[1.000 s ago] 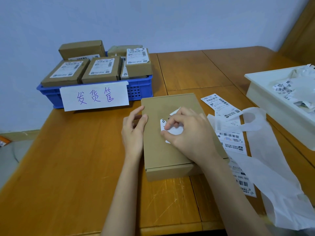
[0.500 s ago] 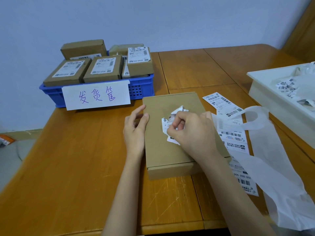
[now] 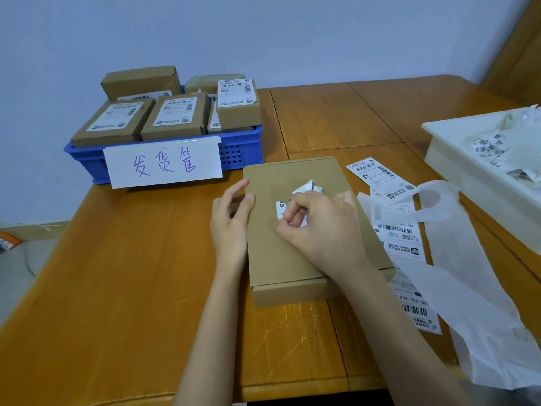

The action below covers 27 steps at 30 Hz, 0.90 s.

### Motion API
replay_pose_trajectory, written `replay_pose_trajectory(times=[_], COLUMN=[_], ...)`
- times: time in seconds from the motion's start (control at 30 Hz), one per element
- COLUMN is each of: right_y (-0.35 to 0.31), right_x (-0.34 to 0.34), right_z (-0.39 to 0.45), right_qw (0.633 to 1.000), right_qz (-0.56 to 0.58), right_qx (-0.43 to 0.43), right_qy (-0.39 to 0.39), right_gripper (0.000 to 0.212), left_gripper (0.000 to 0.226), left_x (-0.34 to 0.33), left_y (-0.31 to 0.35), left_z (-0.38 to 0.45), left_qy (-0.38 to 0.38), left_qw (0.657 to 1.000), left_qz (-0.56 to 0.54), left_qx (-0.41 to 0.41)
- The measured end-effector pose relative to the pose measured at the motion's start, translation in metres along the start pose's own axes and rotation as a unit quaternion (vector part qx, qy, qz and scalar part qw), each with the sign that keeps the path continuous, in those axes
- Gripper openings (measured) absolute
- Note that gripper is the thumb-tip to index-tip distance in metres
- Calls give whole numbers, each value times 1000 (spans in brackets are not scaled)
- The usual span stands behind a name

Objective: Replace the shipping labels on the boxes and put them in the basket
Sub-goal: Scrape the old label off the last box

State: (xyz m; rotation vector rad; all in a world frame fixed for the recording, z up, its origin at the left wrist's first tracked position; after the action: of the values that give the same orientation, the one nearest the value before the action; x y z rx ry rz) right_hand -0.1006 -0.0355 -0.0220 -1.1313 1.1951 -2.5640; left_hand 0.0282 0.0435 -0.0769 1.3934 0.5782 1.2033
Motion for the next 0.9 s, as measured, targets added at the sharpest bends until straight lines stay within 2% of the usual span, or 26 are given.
replay_pose_trajectory(times=[0.1,0.27,0.6,0.77,0.9], right_y=[4,2,0,4,0], right_x=[3,2,-3,1,1], right_z=[1,-1,1,2,2], right_qw=[1000,1000,999,999,1000], right_qz=[14,9,32,43,18], right_qx=[-11,16,-6,-12,-7], right_qy=[24,-2,-12,9,-7], right_gripper=[20,17,13,16,15], left_gripper=[30,30,31,30,30], left_x=[0,0,1,0,0], left_y=[1,-1,1,3,1], left_z=[0,1,-1,-2,-1], left_qy=[2,1,4,8,2], left_qw=[1000,1000,1000,1000,1000], left_qz=[2,10,17,6,6], left_qx=[-1,-2,-4,-1,0])
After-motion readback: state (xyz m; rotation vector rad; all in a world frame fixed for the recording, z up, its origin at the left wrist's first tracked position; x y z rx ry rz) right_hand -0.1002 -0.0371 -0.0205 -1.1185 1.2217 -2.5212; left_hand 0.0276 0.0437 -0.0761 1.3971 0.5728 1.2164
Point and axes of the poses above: each hand's wrist, its own z-axis towards the middle knuckle, its own x-axis out of the back of the hand, y = z × x, the point moved 1 cm from there along z, towards the middle knuckle, and after that the axes turned 15 degrees about z, right-handed, at the moved point
